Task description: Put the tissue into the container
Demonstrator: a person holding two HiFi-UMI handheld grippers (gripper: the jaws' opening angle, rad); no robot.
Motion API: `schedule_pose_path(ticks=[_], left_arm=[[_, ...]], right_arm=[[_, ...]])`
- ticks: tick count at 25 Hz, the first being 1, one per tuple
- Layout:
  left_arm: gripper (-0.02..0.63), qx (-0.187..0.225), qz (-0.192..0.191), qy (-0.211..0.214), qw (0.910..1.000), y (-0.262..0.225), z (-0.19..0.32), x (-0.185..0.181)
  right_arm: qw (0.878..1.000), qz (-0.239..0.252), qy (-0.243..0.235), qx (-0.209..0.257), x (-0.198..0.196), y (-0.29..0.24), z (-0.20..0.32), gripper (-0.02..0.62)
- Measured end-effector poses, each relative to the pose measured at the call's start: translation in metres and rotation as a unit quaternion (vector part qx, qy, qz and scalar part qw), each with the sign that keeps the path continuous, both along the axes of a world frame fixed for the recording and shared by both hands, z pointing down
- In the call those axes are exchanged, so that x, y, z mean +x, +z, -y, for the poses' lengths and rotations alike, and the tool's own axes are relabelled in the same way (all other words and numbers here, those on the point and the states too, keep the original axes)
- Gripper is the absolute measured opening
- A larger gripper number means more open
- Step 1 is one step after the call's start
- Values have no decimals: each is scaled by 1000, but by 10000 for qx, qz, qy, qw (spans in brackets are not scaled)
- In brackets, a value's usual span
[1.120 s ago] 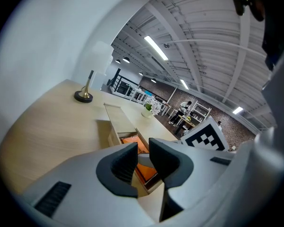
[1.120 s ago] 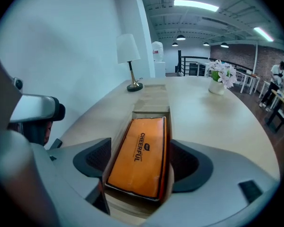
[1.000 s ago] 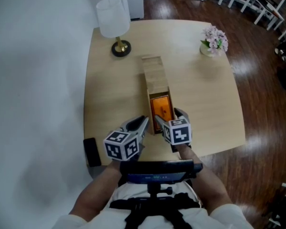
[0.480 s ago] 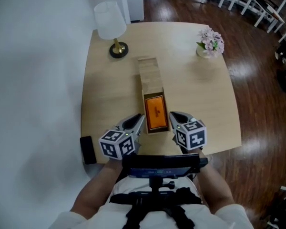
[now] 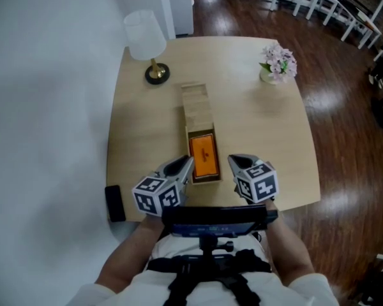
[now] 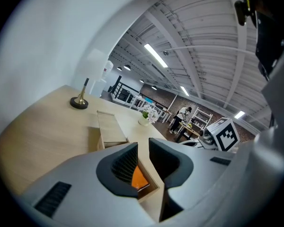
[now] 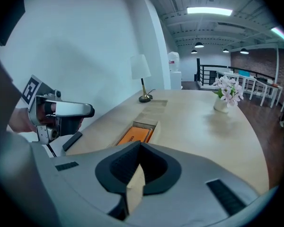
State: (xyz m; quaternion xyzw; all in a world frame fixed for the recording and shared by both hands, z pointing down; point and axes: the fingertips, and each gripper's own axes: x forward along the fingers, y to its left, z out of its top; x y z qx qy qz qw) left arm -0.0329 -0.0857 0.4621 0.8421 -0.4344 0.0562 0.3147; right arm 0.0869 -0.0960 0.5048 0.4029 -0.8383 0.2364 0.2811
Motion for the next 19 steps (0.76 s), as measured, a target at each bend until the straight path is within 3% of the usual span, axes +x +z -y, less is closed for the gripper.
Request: schedule_pose_path(ticks=[19], left_arm=[[74, -55, 69, -38, 10000, 4, 1, 12]], right_arm=[[9997, -196, -74, -121, 16, 10, 5, 0]])
